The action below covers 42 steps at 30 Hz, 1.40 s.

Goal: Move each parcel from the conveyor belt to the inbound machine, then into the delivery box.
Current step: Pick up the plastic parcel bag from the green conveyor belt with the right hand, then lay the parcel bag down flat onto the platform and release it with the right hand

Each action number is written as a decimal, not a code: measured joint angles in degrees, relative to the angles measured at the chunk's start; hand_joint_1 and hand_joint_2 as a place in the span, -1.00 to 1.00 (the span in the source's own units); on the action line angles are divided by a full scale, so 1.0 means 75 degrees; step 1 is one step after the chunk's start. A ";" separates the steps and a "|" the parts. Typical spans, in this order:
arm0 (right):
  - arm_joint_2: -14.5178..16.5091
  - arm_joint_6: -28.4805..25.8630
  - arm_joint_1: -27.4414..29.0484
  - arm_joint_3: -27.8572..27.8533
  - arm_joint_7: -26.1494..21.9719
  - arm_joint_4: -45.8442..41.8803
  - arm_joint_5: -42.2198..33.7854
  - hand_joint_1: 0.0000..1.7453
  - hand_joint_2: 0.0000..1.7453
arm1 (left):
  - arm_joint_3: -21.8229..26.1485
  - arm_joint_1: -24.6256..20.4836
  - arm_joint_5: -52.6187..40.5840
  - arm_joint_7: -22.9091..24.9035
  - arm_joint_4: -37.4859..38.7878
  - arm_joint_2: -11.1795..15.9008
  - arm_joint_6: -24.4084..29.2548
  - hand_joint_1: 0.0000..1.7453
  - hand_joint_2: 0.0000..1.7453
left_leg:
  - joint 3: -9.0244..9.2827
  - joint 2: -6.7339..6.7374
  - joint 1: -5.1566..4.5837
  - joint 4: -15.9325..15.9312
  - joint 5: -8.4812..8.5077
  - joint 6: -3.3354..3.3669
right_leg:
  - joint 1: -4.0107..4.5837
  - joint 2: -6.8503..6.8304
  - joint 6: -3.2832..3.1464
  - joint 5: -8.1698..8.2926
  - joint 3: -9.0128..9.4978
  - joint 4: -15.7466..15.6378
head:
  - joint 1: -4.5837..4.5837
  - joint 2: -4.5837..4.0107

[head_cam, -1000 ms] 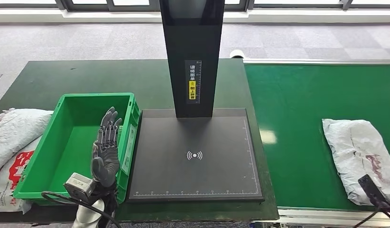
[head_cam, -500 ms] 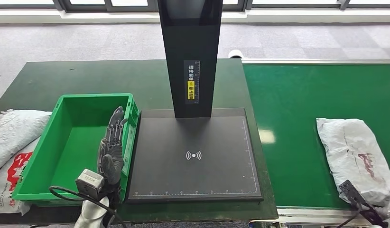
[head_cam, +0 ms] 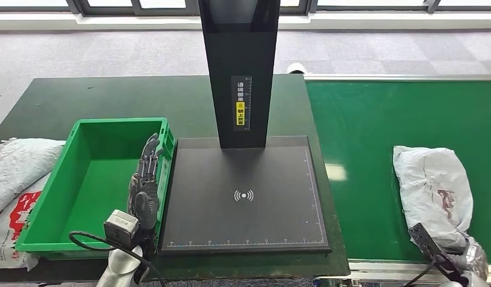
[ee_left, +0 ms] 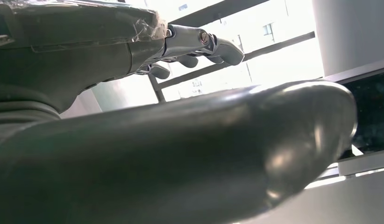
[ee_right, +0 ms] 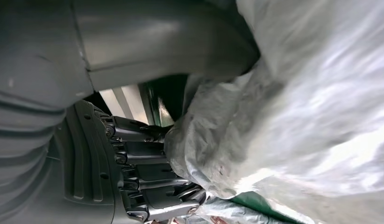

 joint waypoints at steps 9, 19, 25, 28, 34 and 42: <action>0.0077 0.0007 -0.0146 0.0000 -0.0071 -0.0014 0.0000 1.00 1.00 | -0.0019 -0.0071 0.0014 -0.0008 0.0152 0.0000 0.0045 -1.00 -1.00 | 0.0008 0.0000 0.0000 0.0001 0.0000 0.0000 | 0.0001 0.0001 0.0000 0.0000 0.0006 -0.0001 | 0.0000 0.0000; 0.0200 0.0078 -0.0201 0.0000 -0.0164 -0.0014 0.0010 1.00 1.00 | -0.0019 -0.0077 0.0023 -0.0032 0.0187 0.0003 0.0119 -1.00 -1.00 | 0.0006 -0.0005 0.0000 0.0000 0.0000 0.0000 | 0.0001 -0.0004 0.0000 0.0000 0.0012 -0.0001 | 0.0000 0.0000; 0.0428 -0.0877 -0.0129 0.0000 -0.0947 -0.0283 -0.0635 1.00 1.00 | -0.0019 -0.0065 0.0003 -0.0021 0.0157 0.0003 0.0299 -1.00 -1.00 | 0.0003 -0.0008 -0.0001 0.0000 0.0000 0.0000 | -0.0001 -0.0005 0.0000 0.0000 0.0011 0.0000 | 0.0000 0.0000; 0.0861 -0.1688 0.0248 0.0002 -0.2263 -0.1461 -0.2078 1.00 1.00 | -0.0027 -0.0018 -0.0043 -0.0001 0.0101 0.0001 0.0450 -1.00 -1.00 | 0.0004 -0.0023 0.0003 0.0000 0.0001 -0.0001 | 0.0003 -0.0020 -0.0003 -0.0003 0.0012 0.0001 | 0.0000 0.0000; 0.2098 -0.1930 0.1563 0.0609 -0.2978 -0.5209 -0.3694 1.00 1.00 | -0.0034 0.0036 -0.0060 -0.0004 0.0088 -0.0001 0.0614 -1.00 -1.00 | 0.0000 -0.0046 0.0016 -0.0005 -0.0001 -0.0007 | 0.0017 -0.0036 -0.0021 -0.0018 0.0009 0.0006 | -0.0001 0.0000; 0.2500 -0.2115 0.2148 0.1117 -0.3119 -0.6920 -0.4007 1.00 1.00 | -0.0034 0.0036 -0.0061 -0.0009 0.0088 -0.0005 0.0643 -1.00 -1.00 | -0.0002 -0.0042 0.0009 -0.0003 -0.0001 -0.0006 | 0.0010 -0.0037 -0.0017 -0.0017 0.0015 0.0001 | 0.0000 0.0001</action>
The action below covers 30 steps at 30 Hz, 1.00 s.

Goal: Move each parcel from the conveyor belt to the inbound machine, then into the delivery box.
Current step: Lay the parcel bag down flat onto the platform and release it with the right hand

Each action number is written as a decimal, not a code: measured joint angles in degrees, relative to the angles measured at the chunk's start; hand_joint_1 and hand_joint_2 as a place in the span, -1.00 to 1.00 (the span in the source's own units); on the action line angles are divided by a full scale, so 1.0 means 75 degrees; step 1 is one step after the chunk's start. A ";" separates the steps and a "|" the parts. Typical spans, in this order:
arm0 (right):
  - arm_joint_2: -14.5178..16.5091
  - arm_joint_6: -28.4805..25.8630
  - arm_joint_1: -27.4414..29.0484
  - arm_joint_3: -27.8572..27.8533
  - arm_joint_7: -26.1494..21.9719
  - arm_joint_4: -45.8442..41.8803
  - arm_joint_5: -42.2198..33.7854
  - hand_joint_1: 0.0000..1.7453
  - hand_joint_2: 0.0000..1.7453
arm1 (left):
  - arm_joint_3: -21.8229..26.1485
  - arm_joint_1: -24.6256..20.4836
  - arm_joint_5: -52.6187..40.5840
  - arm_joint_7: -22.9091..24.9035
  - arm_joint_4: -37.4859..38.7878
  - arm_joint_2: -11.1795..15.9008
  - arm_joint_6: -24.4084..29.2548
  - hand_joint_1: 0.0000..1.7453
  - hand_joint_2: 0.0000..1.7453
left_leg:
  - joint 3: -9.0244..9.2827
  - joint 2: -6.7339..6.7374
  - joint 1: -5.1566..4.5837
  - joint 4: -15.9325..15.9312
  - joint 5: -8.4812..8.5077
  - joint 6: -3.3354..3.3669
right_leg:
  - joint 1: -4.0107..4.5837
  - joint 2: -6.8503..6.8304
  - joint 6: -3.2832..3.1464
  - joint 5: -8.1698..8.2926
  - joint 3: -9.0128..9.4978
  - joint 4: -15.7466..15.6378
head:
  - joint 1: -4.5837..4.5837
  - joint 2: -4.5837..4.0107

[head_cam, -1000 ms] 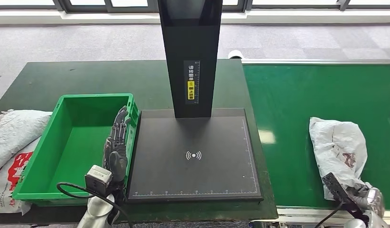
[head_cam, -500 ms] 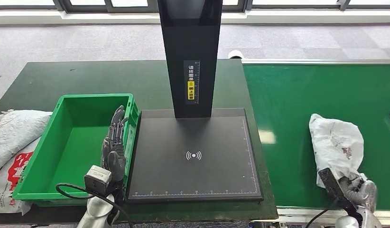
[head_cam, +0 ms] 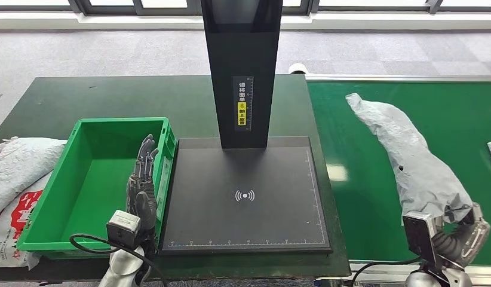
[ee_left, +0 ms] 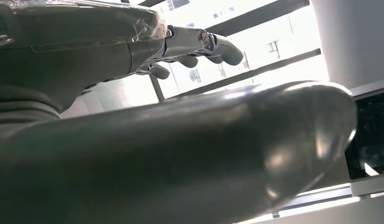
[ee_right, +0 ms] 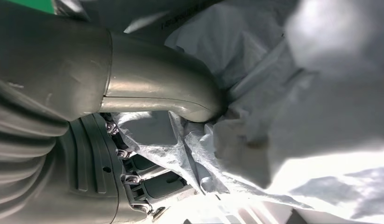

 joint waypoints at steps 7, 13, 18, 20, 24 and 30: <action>0.0823 -0.0404 0.0838 0.1422 0.0120 -0.1803 0.1382 1.00 1.00 | -0.0003 -0.0056 0.0074 0.0015 0.0000 -0.0018 -0.0109 -1.00 -1.00 | 0.0007 0.0001 0.0013 -0.0003 0.0001 -0.0003 | 0.0013 0.0003 -0.0008 -0.0004 -0.0005 0.0012 | -0.0001 0.0000; 0.1061 0.0043 0.1148 0.3121 0.0782 -0.2644 0.1444 1.00 1.00 | -0.0006 -0.0015 0.0044 0.0053 -0.0077 -0.0047 -0.0138 -1.00 -1.00 | 0.0006 0.0008 0.0015 -0.0006 0.0004 -0.0010 | 0.0015 0.0008 -0.0018 -0.0011 -0.0004 0.0015 | 0.0000 -0.0001; 0.1187 0.1561 0.0842 0.3939 0.0917 -0.2158 0.0596 1.00 1.00 | -0.0030 0.0056 0.0055 0.0090 -0.0136 -0.0071 -0.0187 -1.00 -1.00 | 0.0011 0.0021 0.0014 -0.0005 0.0004 -0.0012 | 0.0013 0.0013 -0.0016 -0.0007 0.0000 0.0014 | 0.0000 0.0000; 0.1250 0.2135 0.0585 0.4083 0.0843 -0.1580 0.0214 1.00 1.00 | -0.0053 0.0085 0.0079 0.0092 -0.0137 -0.0080 -0.0200 -1.00 -1.00 | 0.0013 0.0024 0.0014 -0.0005 0.0006 -0.0013 | 0.0013 0.0014 -0.0015 -0.0004 0.0001 0.0014 | 0.0000 -0.0001; 0.1458 0.2992 0.0067 0.4350 0.0713 -0.0326 -0.0279 1.00 1.00 | -0.0108 0.0121 0.0152 0.0115 -0.0136 -0.0108 -0.0230 -1.00 -1.00 | 0.0015 0.0021 0.0016 -0.0005 0.0015 -0.0023 | 0.0016 0.0013 -0.0019 0.0001 -0.0001 0.0016 | -0.0002 0.0000; 0.1648 0.3620 -0.0429 0.4631 0.0739 0.0945 -0.0652 1.00 1.00 | -0.0127 0.0145 0.0229 0.0142 -0.0122 -0.0136 -0.0269 -1.00 -1.00 | 0.0013 0.0019 0.0018 -0.0006 0.0016 -0.0026 | 0.0017 0.0018 -0.0021 0.0001 -0.0007 0.0018 | -0.0001 0.0000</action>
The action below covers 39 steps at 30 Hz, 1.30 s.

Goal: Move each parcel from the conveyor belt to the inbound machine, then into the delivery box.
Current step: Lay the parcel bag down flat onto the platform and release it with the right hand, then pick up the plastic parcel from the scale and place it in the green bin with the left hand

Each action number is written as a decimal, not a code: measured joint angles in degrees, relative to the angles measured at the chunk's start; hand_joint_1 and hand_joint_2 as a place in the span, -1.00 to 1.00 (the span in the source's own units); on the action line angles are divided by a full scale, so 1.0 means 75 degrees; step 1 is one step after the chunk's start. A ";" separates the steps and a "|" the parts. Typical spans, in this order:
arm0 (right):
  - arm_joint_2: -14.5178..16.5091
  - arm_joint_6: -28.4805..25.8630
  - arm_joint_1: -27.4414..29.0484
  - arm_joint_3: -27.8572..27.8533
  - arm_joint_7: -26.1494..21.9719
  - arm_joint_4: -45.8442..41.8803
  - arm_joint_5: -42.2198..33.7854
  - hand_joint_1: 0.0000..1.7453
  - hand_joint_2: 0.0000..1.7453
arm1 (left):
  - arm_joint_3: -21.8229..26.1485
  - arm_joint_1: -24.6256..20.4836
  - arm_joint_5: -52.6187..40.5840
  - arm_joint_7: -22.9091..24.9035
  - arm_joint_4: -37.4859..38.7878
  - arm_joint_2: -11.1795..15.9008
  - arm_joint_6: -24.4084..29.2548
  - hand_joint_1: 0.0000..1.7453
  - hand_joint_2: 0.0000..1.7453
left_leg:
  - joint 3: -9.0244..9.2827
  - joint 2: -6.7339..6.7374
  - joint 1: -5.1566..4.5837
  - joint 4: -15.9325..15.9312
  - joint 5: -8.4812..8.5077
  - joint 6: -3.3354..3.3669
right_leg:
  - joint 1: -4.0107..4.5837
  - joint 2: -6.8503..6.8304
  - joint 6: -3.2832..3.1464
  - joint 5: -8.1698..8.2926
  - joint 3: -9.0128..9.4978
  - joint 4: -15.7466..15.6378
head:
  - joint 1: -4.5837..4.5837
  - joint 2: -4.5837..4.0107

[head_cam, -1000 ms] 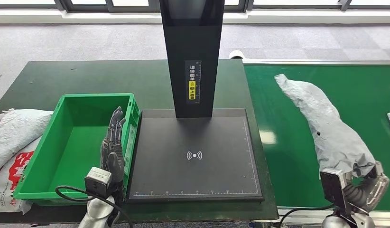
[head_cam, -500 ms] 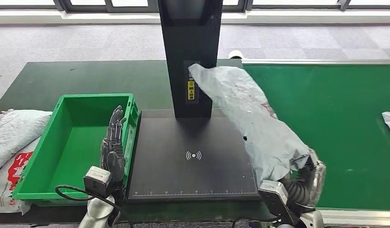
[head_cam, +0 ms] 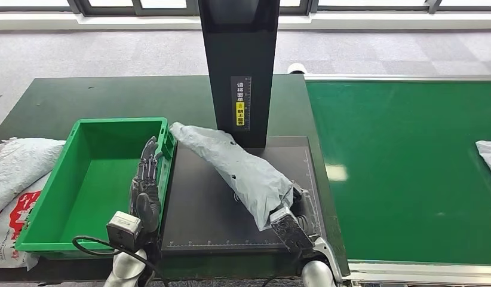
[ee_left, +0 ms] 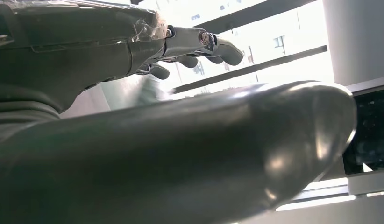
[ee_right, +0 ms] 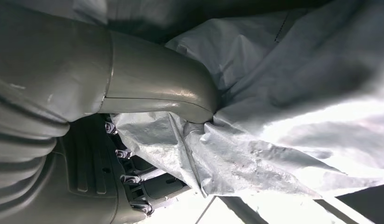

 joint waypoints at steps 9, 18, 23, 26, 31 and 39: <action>0.0034 0.0097 -0.0256 0.0101 0.0131 0.1266 -0.0459 -1.00 1.00 | -0.0080 -0.0209 0.0080 0.0034 0.0225 -0.0063 -0.0148 -1.00 -1.00 | -0.0003 -0.0008 -0.0003 0.0002 -0.0001 0.0000 | -0.0002 -0.0002 0.0001 0.0000 -0.0004 -0.0002 | 0.0000 0.0000; 0.0002 0.0378 -0.0050 0.0101 0.0143 0.1135 -0.0625 -1.00 1.00 | -0.0224 -0.0239 0.0081 0.0072 0.0248 -0.0062 -0.0144 -1.00 -1.00 | -0.0003 -0.0004 -0.0002 0.0002 -0.0001 0.0000 | -0.0001 -0.0001 0.0000 0.0000 -0.0007 -0.0002 | -0.0001 0.0001; -0.0021 0.0622 0.0319 0.0101 0.0153 0.0371 -0.0601 -1.00 1.00 | -0.0262 -0.0244 -0.0032 0.0171 0.0243 -0.0058 -0.0053 -1.00 -1.00 | -0.0004 -0.0004 -0.0003 0.0002 -0.0001 0.0000 | -0.0002 -0.0003 0.0000 0.0000 -0.0005 -0.0002 | -0.0001 -0.0001; -0.0065 0.0776 0.0677 0.0101 0.0261 -0.0452 -0.0510 -1.00 1.00 | -0.0263 -0.0244 -0.0132 0.0241 0.0232 -0.0047 0.0079 -1.00 -1.00 | -0.0004 -0.0003 -0.0003 0.0002 -0.0004 -0.0002 | -0.0002 -0.0002 0.0000 -0.0001 -0.0006 -0.0002 | 0.0000 -0.0001; -0.0126 0.0837 0.1082 0.0101 0.0308 -0.1502 -0.0386 -1.00 1.00 | -0.0263 -0.0242 -0.0220 0.0280 0.0189 -0.0023 0.0232 -1.00 -1.00 | -0.0003 -0.0001 -0.0002 0.0002 -0.0007 -0.0005 | -0.0002 0.0000 0.0000 -0.0001 -0.0007 -0.0002 | 0.0000 -0.0001; -0.0210 0.0840 0.1423 0.0101 0.0037 -0.2505 -0.0210 -1.00 1.00 | -0.0263 -0.0170 -0.0374 0.0570 0.0111 -0.0023 0.1098 -1.00 -1.00 | -0.0001 0.0000 -0.0002 0.0002 -0.0007 -0.0005 | -0.0002 0.0000 0.0000 -0.0001 -0.0003 -0.0002 | 0.0000 -0.0001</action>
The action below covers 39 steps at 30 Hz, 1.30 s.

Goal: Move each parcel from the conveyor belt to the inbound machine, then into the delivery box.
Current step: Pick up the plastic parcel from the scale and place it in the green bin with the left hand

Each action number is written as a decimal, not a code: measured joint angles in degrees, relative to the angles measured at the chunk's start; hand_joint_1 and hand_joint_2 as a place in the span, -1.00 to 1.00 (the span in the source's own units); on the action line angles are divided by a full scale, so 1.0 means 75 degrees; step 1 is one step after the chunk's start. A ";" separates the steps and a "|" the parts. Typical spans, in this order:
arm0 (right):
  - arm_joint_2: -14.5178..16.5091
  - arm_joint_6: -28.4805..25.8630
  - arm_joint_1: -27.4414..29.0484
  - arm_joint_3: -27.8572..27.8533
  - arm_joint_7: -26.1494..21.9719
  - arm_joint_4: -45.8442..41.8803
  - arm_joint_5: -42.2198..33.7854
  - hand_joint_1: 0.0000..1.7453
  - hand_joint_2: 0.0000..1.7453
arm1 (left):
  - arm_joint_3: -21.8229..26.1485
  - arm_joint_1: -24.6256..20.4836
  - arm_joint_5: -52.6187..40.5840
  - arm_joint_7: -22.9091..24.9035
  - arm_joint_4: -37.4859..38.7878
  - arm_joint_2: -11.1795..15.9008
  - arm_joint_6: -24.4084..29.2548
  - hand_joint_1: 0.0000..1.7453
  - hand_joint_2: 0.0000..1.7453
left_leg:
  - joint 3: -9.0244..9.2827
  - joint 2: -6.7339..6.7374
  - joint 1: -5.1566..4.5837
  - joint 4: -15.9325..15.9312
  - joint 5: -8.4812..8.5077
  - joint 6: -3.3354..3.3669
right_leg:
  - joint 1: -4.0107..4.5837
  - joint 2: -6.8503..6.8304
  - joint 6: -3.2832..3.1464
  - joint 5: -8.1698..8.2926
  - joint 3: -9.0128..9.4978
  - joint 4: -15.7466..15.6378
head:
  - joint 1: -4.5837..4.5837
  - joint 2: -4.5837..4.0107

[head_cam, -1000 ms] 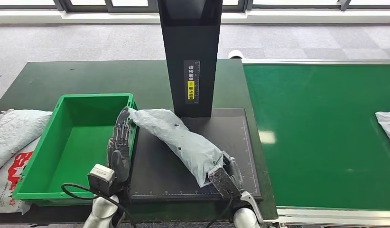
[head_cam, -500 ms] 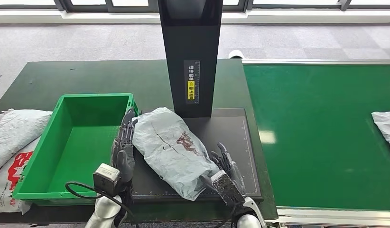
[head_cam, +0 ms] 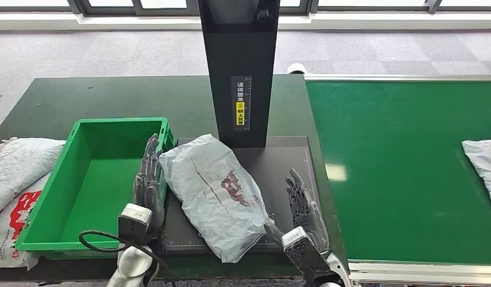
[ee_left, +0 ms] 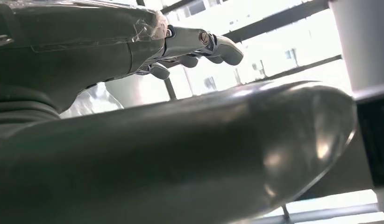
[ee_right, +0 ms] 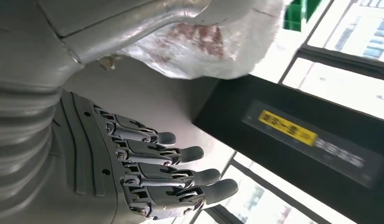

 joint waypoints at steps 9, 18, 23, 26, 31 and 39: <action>-0.0170 -0.0101 0.0188 0.0000 -0.0230 -0.0790 -0.0059 -1.00 1.00 | -0.0141 0.0012 -0.0577 0.0626 0.0120 0.0103 0.0001 -1.00 -1.00 | 0.0000 0.0002 0.0000 0.0000 0.0000 0.0000 | 0.0000 0.0001 0.0000 0.0000 -0.0003 -0.0001 | -0.0001 0.0000; -0.0236 0.0200 0.0334 -0.0072 -0.1415 -0.1531 -0.0745 -1.00 1.00 | -0.0577 -0.0222 -0.3332 0.0895 0.0960 0.0305 -0.1044 -1.00 1.00 | 0.0004 0.0011 -0.0001 0.0000 -0.0001 -0.0001 | -0.0001 0.0009 0.0000 0.0000 -0.0005 -0.0001 | 0.0000 0.0001; -0.0278 0.0268 0.0350 -0.0089 -0.1651 -0.1875 -0.1103 -1.00 1.00 | -0.0896 -0.0396 -0.4933 0.1327 0.1812 0.0316 -0.1023 -1.00 1.00 | 0.0005 0.0011 -0.0002 0.0001 -0.0001 -0.0001 | -0.0002 0.0009 0.0000 0.0001 -0.0005 -0.0002 | 0.0001 0.0000; -0.0310 0.0254 0.0380 -0.0089 -0.1659 -0.1995 -0.1163 -1.00 1.00 | -0.0982 -0.0445 -0.5147 0.1423 0.2124 0.0316 -0.1035 -1.00 1.00 | 0.0004 0.0011 -0.0001 0.0000 -0.0001 -0.0001 | -0.0001 0.0009 0.0000 0.0000 -0.0005 -0.0002 | 0.0000 0.0001; -0.0326 0.0231 0.0429 -0.0090 -0.1663 -0.2185 -0.1234 -1.00 1.00 | -0.1202 -0.0718 -0.5871 0.1669 0.2762 0.0318 -0.1260 -0.40 1.00 | 0.0004 0.0009 -0.0001 0.0000 -0.0001 -0.0001 | -0.0001 0.0007 0.0000 0.0000 -0.0003 -0.0001 | 0.0000 0.0000; -0.0350 0.0152 0.0695 -0.0093 -0.1669 -0.2548 -0.1349 -1.00 1.00 | -0.1360 -0.1183 -0.5945 0.1472 0.3525 0.0310 -0.0989 1.00 1.00 | 0.0009 0.0008 -0.0001 0.0000 -0.0002 -0.0001 | -0.0002 0.0005 0.0000 0.0000 0.0007 -0.0002 | 0.0001 0.0000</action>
